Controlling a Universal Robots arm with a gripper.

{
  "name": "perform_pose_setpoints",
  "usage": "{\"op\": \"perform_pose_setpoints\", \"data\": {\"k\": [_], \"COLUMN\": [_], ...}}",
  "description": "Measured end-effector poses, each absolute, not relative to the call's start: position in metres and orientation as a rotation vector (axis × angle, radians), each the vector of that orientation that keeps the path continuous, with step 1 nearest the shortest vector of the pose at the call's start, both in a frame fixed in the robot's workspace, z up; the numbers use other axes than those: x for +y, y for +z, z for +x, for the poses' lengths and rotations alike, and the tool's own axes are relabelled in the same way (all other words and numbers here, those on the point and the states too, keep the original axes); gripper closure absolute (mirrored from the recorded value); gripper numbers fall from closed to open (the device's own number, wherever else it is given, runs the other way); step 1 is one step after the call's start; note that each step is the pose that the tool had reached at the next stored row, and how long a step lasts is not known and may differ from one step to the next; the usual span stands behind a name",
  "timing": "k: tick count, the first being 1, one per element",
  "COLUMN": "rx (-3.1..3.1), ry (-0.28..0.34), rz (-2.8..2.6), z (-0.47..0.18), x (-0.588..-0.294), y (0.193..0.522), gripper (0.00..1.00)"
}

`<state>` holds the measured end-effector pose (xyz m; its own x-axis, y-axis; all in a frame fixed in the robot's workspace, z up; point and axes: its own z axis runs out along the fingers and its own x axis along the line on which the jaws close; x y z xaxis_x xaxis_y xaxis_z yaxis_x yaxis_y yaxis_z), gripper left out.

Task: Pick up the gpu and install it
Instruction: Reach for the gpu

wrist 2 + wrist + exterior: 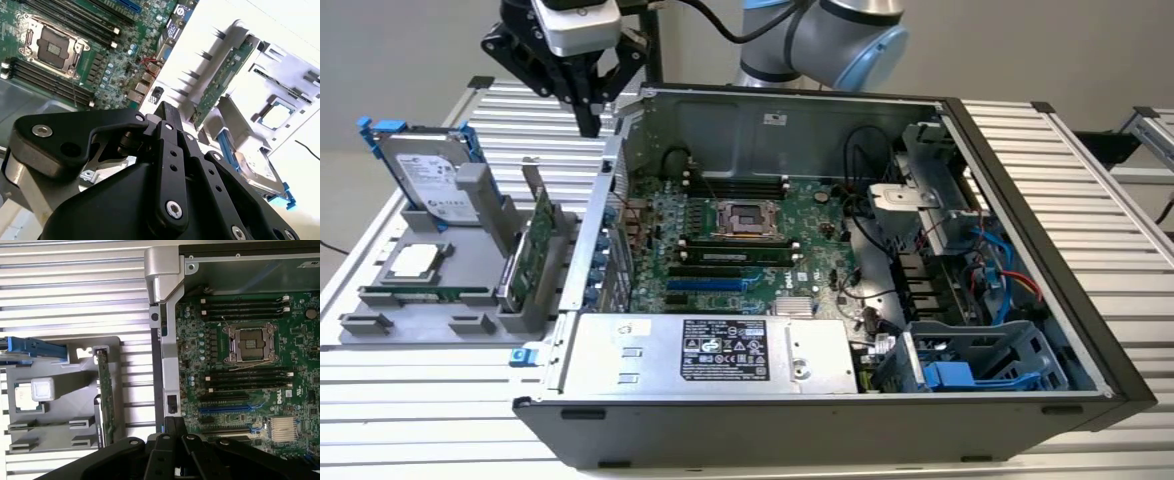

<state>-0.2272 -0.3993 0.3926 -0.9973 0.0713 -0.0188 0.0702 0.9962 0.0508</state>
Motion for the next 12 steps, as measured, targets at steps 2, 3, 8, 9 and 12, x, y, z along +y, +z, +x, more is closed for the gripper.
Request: {"op": "perform_pose_setpoints", "data": {"k": [2, 3, 8, 9, 12], "rx": [3.118, 3.118, 3.118, 3.118, 3.118], "ry": [0.078, 0.078, 0.078, 0.078, 0.078], "rz": [0.11, 0.11, 0.11, 0.111, 0.111], "z": [-0.23, -0.231, -0.239, -0.241, -0.245], "x": [-0.399, -0.399, -0.399, -0.399, -0.399], "y": [0.393, 0.393, 0.393, 0.393, 0.393], "gripper": [1.0, 1.0, 1.0, 1.0, 1.0]}}
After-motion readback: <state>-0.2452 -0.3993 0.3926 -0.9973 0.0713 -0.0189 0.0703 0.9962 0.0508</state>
